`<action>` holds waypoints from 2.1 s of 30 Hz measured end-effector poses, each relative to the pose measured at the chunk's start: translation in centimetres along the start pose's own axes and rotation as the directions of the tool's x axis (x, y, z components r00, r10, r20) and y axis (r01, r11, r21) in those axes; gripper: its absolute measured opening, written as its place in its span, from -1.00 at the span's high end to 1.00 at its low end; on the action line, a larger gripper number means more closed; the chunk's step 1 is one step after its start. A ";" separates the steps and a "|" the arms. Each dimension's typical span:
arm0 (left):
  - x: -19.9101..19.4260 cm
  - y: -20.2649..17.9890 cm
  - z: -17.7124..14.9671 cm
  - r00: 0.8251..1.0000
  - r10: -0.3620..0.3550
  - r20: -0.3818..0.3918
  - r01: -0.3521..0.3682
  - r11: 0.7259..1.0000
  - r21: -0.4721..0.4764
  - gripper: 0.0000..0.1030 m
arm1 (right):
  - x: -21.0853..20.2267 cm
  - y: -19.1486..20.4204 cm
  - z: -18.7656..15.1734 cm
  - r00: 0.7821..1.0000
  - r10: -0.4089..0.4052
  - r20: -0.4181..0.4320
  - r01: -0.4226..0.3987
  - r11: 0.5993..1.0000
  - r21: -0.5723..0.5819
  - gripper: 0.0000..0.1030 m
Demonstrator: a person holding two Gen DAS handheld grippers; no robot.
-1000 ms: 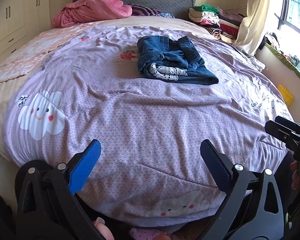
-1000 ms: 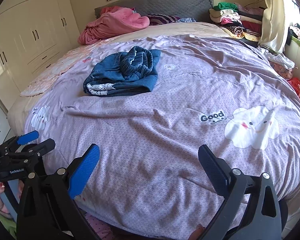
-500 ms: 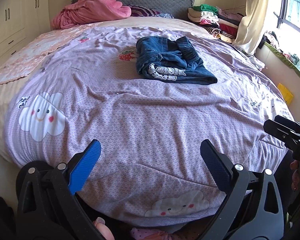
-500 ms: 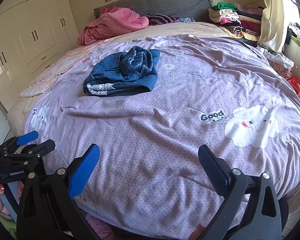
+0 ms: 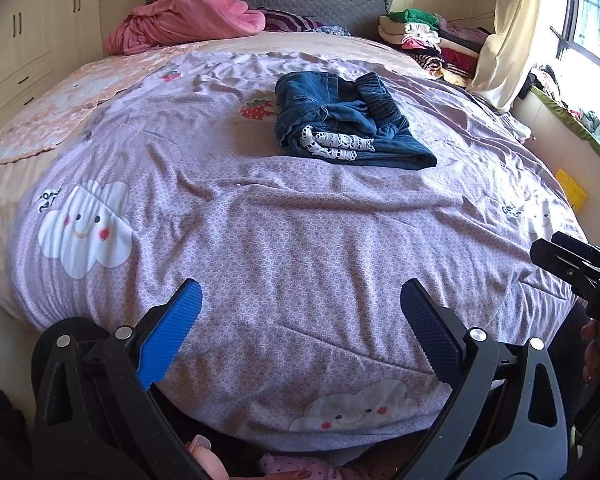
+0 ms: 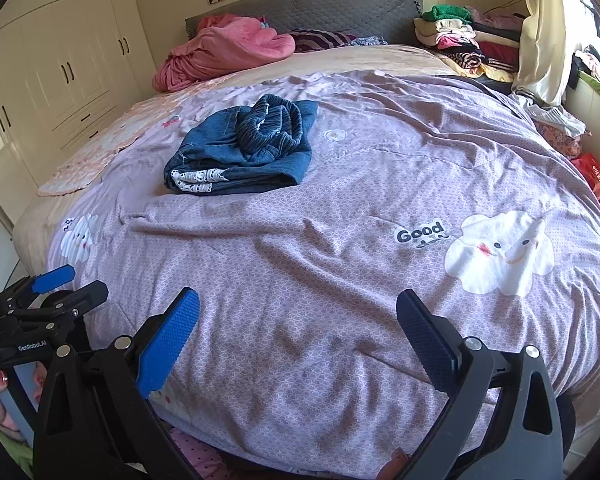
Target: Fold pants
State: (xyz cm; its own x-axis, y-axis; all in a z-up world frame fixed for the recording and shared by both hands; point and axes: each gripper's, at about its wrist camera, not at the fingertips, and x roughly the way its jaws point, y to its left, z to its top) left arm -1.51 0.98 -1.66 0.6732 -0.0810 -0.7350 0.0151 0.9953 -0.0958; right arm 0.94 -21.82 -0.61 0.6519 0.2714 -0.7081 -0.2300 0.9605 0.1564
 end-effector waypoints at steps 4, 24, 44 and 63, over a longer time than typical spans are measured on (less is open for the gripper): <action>0.0 0.0 0.0 1.000 0.001 0.000 -0.001 1.000 -0.001 -0.81 | -0.1 0.0 0.0 1.000 -0.001 0.002 0.001 1.000 0.001 -0.91; 0.2 0.3 0.0 1.000 0.020 -0.012 -0.020 1.000 -0.017 -0.81 | -0.1 0.4 -0.1 1.000 -0.005 -0.005 0.005 1.000 -0.005 -0.91; -0.2 0.2 -0.1 1.000 0.030 -0.003 -0.030 0.999 -0.013 -0.81 | 0.1 0.1 -0.3 1.000 -0.011 -0.011 0.011 1.000 0.009 -0.91; 4.1 11.4 8.0 0.977 0.210 -0.028 -0.212 0.961 -0.177 -0.81 | 2.7 -15.8 4.6 0.972 -0.234 -0.034 0.236 0.945 0.227 -0.91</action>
State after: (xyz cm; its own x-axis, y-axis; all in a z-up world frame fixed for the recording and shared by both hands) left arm 7.35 12.39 -0.43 0.6400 0.1284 -0.7575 -0.2589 0.9643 -0.0553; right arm 9.66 -35.96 -1.78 0.6624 0.0369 -0.7482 0.1003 0.9854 0.1373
